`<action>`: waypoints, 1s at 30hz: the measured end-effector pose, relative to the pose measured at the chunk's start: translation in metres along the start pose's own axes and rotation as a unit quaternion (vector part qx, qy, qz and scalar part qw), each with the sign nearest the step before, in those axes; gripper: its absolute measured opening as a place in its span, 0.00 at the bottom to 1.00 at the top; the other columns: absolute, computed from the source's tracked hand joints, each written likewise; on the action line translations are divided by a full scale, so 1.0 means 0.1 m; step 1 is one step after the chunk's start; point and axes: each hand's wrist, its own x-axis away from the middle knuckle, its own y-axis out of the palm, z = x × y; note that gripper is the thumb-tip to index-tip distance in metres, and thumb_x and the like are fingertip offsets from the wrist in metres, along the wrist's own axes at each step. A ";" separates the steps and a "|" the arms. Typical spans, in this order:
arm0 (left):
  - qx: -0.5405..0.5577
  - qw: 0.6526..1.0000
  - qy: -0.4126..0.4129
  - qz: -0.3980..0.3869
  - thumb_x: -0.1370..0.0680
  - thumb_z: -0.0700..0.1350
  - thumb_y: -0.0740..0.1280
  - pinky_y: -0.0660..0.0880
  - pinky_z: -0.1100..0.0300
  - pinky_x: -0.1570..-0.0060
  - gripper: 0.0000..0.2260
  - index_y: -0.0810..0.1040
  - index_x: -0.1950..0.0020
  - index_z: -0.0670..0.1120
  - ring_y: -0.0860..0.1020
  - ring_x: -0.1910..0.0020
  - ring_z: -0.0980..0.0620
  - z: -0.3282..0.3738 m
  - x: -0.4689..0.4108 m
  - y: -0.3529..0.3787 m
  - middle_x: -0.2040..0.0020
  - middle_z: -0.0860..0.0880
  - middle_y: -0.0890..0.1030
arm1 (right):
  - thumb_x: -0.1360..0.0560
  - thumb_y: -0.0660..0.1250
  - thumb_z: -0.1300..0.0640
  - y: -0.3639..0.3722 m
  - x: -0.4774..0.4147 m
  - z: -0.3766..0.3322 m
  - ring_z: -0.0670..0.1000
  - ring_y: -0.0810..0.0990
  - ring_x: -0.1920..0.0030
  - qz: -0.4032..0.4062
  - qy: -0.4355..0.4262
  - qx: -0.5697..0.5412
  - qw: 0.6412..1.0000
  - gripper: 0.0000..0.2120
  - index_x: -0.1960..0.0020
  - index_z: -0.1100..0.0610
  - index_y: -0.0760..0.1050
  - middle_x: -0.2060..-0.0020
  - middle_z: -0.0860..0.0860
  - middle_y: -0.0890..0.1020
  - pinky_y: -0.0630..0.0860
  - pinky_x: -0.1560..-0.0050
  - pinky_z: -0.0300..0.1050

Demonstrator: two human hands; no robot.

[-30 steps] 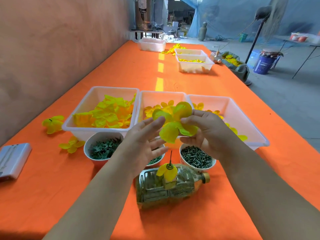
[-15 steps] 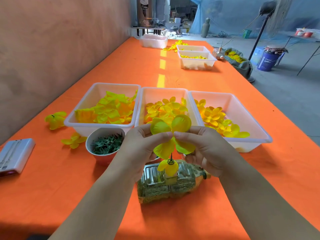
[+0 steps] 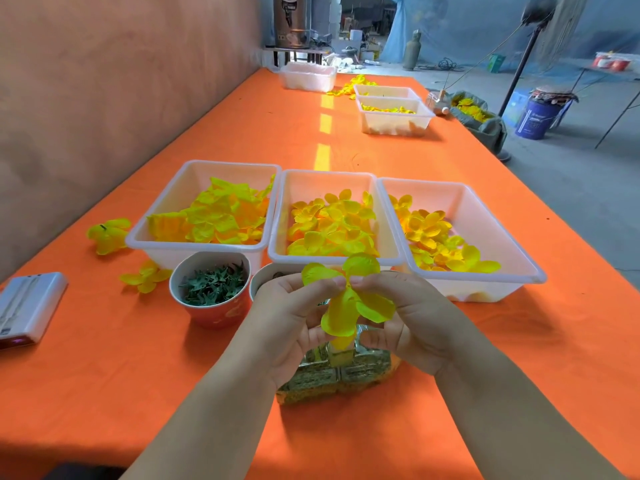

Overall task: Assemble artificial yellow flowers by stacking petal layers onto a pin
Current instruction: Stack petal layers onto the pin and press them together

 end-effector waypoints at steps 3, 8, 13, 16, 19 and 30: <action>-0.010 1.000 0.005 0.004 0.33 0.44 0.74 0.83 0.47 0.57 0.16 0.83 0.49 0.37 0.83 0.55 0.42 0.00 0.00 0.00 0.49 0.35 0.84 | 0.23 0.68 0.58 0.00 -0.01 0.02 0.51 0.81 0.62 0.005 -0.010 0.011 1.000 0.10 0.45 0.63 0.81 0.59 0.56 0.82 0.76 0.72 0.43; 0.014 1.000 -0.013 0.015 0.32 0.43 0.73 0.82 0.50 0.57 0.21 0.80 0.43 0.33 0.81 0.51 0.40 -0.06 0.01 0.00 0.45 0.34 0.83 | 0.25 0.70 0.58 0.00 0.02 0.07 0.54 0.83 0.58 0.001 -0.001 -0.009 1.000 0.06 0.50 0.58 0.84 0.56 0.56 0.83 0.80 0.64 0.47; 0.051 0.998 -0.030 0.012 0.33 0.43 0.73 0.82 0.54 0.66 0.17 0.82 0.46 0.37 0.82 0.58 0.42 -0.08 -0.03 0.01 0.51 0.38 0.84 | 0.26 0.71 0.55 0.03 0.00 0.06 0.53 0.82 0.60 0.023 0.017 -0.018 0.999 0.04 0.55 0.53 0.84 0.58 0.55 0.83 0.77 0.66 0.45; 0.069 0.997 -0.036 0.010 0.33 0.42 0.73 0.81 0.57 0.69 0.09 0.86 0.54 0.42 0.84 0.63 0.46 -0.09 -0.05 0.02 0.53 0.40 0.85 | 0.25 0.71 0.53 0.04 -0.02 0.05 0.52 0.82 0.61 0.041 0.028 -0.012 0.999 0.06 0.50 0.55 0.82 0.59 0.54 0.83 0.76 0.69 0.42; 0.068 0.997 -0.032 0.004 0.34 0.42 0.73 0.80 0.57 0.69 0.07 0.87 0.58 0.44 0.84 0.64 0.47 -0.12 -0.08 0.00 0.54 0.41 0.85 | 0.25 0.71 0.54 0.04 -0.02 0.06 0.51 0.82 0.62 0.037 0.023 -0.001 0.999 0.04 0.56 0.53 0.84 0.61 0.53 0.83 0.76 0.68 0.43; -0.084 0.992 0.026 0.089 0.26 0.37 0.73 0.78 0.60 0.72 0.04 0.79 0.54 0.41 0.84 0.66 0.51 -0.27 -0.03 -0.08 0.64 0.47 0.84 | 0.25 0.72 0.52 -0.03 -0.01 0.27 0.48 0.81 0.73 0.104 -0.019 0.143 0.984 0.09 0.62 0.52 0.83 0.69 0.52 0.84 0.74 0.73 0.37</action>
